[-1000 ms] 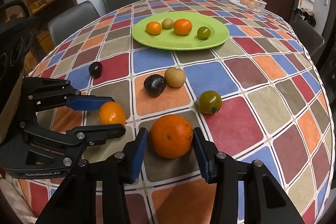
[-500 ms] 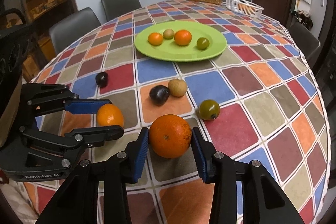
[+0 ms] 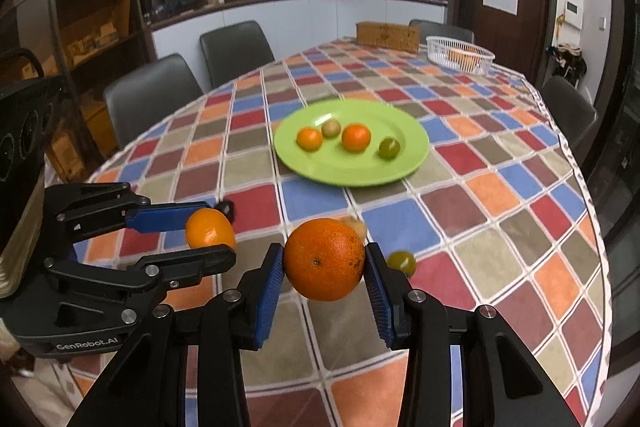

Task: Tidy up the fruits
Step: 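Carry the tangerine and orange onto the green plate and open both grippers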

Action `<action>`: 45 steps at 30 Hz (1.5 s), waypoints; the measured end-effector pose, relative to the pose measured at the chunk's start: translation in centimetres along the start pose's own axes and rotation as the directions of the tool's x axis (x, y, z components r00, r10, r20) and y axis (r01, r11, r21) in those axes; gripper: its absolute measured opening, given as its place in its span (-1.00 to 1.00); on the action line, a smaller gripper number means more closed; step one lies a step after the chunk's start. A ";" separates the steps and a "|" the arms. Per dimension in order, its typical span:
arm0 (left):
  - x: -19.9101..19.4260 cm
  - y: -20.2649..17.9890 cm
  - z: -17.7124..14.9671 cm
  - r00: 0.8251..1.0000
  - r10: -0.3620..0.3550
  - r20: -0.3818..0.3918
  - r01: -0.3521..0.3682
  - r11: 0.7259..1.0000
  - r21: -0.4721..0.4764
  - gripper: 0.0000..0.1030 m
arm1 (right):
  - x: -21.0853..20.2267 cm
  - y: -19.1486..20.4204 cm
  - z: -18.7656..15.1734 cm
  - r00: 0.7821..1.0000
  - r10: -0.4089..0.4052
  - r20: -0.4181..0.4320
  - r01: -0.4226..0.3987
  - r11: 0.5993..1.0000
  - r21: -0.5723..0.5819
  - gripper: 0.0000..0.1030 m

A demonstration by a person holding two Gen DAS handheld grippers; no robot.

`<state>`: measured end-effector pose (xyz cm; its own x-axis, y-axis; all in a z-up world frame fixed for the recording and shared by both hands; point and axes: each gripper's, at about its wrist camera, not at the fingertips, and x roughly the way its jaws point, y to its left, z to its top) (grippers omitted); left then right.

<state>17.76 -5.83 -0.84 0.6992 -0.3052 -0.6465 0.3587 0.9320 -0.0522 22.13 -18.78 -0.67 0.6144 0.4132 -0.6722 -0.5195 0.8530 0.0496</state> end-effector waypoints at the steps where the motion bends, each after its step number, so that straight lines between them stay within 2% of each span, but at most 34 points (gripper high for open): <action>1: -0.2 0.1 0.3 1.000 0.006 0.009 -0.006 1.000 0.001 -0.31 | -0.2 0.1 0.4 1.000 0.000 0.014 0.000 1.000 0.002 -0.20; 12: -0.5 2.1 3.8 0.996 0.040 0.083 -0.039 0.999 -0.016 -0.31 | -0.8 0.1 4.5 0.994 -0.006 0.106 0.003 1.000 0.020 -0.20; 21: 1.3 4.7 7.3 0.994 0.046 0.099 -0.041 0.998 -0.049 -0.31 | 1.0 -1.0 8.0 0.993 -0.006 0.118 0.002 0.999 0.037 -0.20; 33: 7.3 8.6 10.5 0.999 0.035 0.039 -0.030 0.994 -0.106 -0.31 | 6.4 -4.0 11.7 0.998 -0.022 0.051 0.019 0.997 0.074 -0.20; 39: 11.7 11.2 11.8 1.000 0.014 -0.021 -0.017 0.987 -0.157 -0.32 | 10.4 -6.0 13.0 1.000 -0.016 -0.012 0.018 0.994 0.112 -0.20; 45: 15.6 12.7 12.5 0.996 0.019 -0.081 -0.034 0.983 -0.183 -0.32 | 14.6 -8.1 13.4 0.995 -0.029 -0.091 0.043 0.987 0.157 -0.20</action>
<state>40.89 -1.21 -2.10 0.6533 -0.2703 -0.7072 0.2155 0.9618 -0.1686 43.31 -15.35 -0.99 0.5721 0.3578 -0.7380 -0.3929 0.9094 0.1363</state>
